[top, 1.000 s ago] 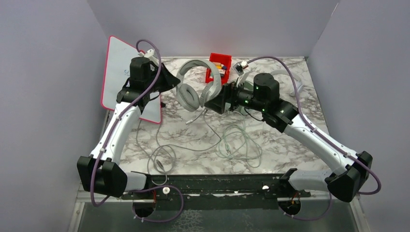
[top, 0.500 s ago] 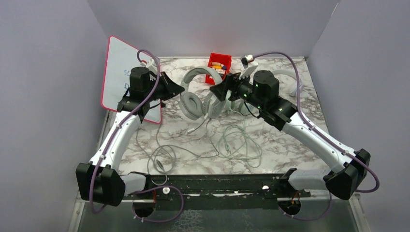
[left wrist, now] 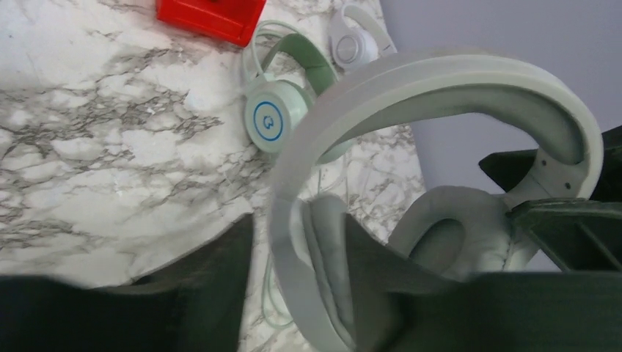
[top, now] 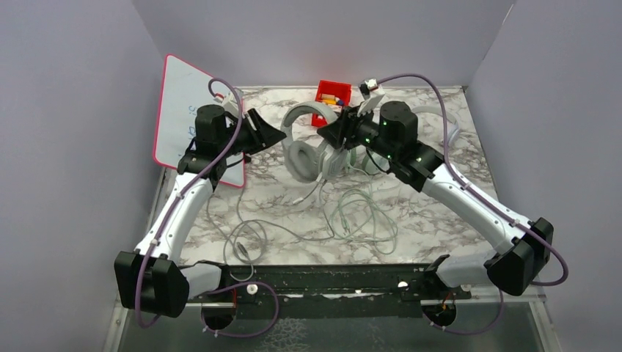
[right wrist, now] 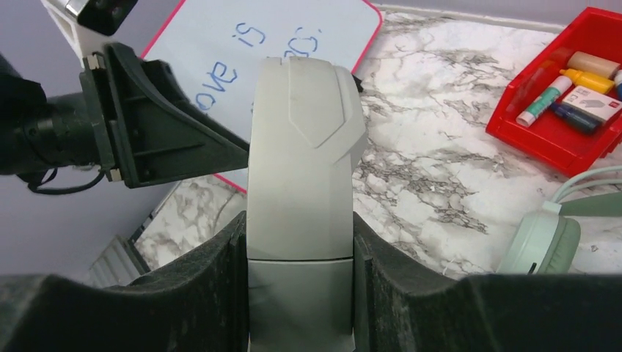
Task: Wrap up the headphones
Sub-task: Pick up the headphones from the center of the board.
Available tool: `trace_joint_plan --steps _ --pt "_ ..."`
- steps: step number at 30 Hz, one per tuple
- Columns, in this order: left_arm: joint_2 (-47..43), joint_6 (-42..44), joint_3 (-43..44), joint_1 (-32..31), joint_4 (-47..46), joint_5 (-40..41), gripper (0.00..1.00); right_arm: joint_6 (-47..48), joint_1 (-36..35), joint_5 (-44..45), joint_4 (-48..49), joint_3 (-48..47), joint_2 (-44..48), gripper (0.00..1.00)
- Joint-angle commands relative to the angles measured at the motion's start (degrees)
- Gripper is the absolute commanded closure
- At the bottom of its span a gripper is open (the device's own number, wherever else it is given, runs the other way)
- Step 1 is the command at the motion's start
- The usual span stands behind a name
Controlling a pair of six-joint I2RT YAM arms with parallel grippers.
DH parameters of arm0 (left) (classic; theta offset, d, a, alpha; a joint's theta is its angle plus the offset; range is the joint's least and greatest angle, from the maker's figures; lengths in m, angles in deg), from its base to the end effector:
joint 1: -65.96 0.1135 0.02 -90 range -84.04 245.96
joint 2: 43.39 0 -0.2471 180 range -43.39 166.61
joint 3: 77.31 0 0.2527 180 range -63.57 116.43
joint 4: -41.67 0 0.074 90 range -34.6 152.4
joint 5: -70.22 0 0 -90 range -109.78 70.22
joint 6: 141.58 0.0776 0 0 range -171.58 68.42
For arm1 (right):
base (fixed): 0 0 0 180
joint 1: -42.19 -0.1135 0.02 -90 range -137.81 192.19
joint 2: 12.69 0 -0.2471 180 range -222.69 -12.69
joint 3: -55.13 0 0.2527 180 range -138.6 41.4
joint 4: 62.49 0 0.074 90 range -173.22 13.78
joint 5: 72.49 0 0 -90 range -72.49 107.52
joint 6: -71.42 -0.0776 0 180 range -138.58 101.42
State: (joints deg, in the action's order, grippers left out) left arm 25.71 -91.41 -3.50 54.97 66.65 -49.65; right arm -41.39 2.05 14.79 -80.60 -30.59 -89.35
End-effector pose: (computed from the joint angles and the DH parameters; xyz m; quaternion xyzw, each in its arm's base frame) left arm 0.3031 -0.0982 0.3161 -0.0547 0.8045 -0.4280 0.4082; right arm 0.2745 0.2363 0.3699 -0.1298 0.7495 0.3542 0.5440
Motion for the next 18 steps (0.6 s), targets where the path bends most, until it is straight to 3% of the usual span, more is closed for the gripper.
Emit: trace_joint_plan --steps 1,3,8,12,18 --pt "-3.41 6.26 0.05 0.04 -0.28 -4.31 0.32 4.84 5.73 -17.24 3.85 -0.37 3.07 0.99" --pt "-4.76 10.78 0.06 0.08 0.75 -6.00 0.17 7.82 9.84 -26.56 1.71 -1.40 2.91 0.99" --pt "-10.17 22.47 0.21 0.08 1.41 -9.87 0.07 17.52 16.68 -51.26 -11.18 -7.21 0.36 0.99" --pt "-10.42 27.02 0.88 -1.43 0.37 -14.05 0.05 26.01 16.76 -62.41 -25.86 -12.66 -3.30 0.99" --pt "-5.36 34.89 6.10 -12.97 5.24 -19.45 0.01 32.95 16.67 -69.25 -34.99 -12.00 -3.78 0.99"
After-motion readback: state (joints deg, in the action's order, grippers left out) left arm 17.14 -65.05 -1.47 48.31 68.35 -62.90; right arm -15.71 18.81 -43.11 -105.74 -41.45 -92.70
